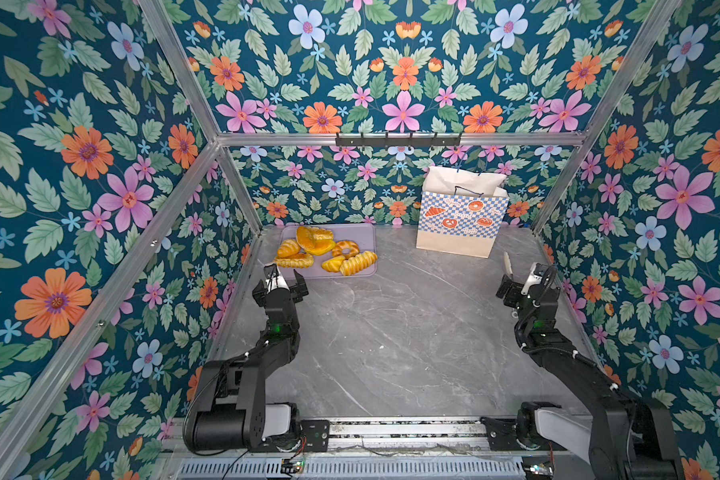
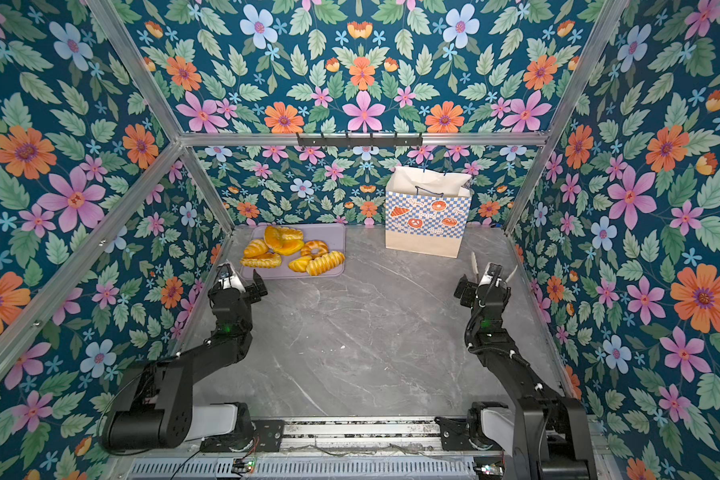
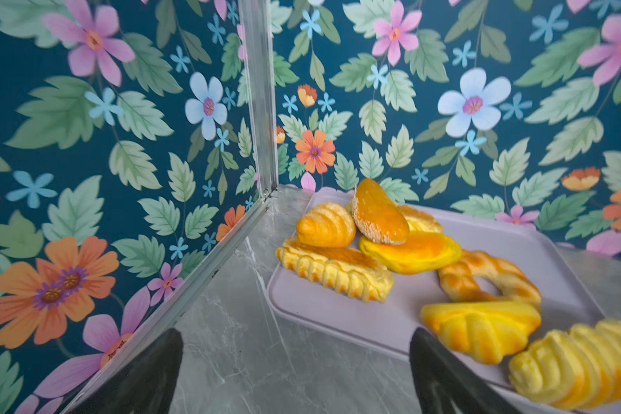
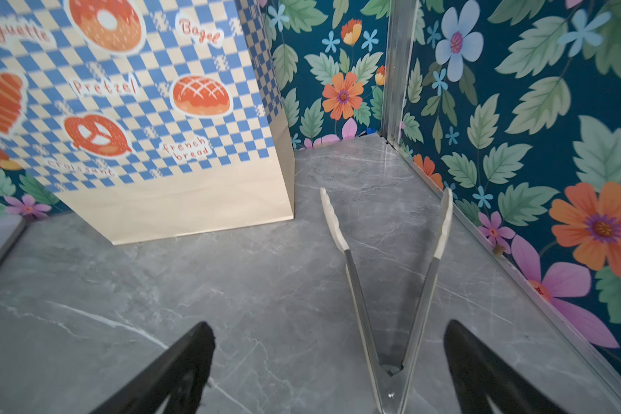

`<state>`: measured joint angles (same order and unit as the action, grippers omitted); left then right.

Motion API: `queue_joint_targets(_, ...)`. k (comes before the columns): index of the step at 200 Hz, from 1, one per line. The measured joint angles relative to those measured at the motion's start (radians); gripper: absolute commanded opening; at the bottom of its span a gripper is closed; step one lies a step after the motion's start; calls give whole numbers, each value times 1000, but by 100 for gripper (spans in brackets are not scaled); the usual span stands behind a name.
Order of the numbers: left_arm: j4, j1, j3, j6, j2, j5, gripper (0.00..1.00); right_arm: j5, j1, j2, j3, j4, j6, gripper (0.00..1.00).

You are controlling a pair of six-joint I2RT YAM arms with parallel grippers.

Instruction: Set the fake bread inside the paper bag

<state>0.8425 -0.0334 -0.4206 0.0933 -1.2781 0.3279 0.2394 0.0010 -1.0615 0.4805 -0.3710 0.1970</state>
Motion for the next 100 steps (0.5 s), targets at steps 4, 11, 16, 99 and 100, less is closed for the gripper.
queue_joint_targets(4,-27,0,-10,15,26,9,100,0,0,17,12,34,14,99)
queue_joint_targets(11,-71,0,-26,42,61,19,100,0,0,45,35,97,45,99)
queue_joint_targets(16,-108,0,-43,66,87,27,100,1,0,61,53,141,68,99)
queue_joint_targets(99,-824,1,-367,364,242,-104,69,-347,16,24,366,737,359,52)
queue_joint_targets(100,-829,1,-370,365,240,-106,68,-350,18,23,367,739,361,52)
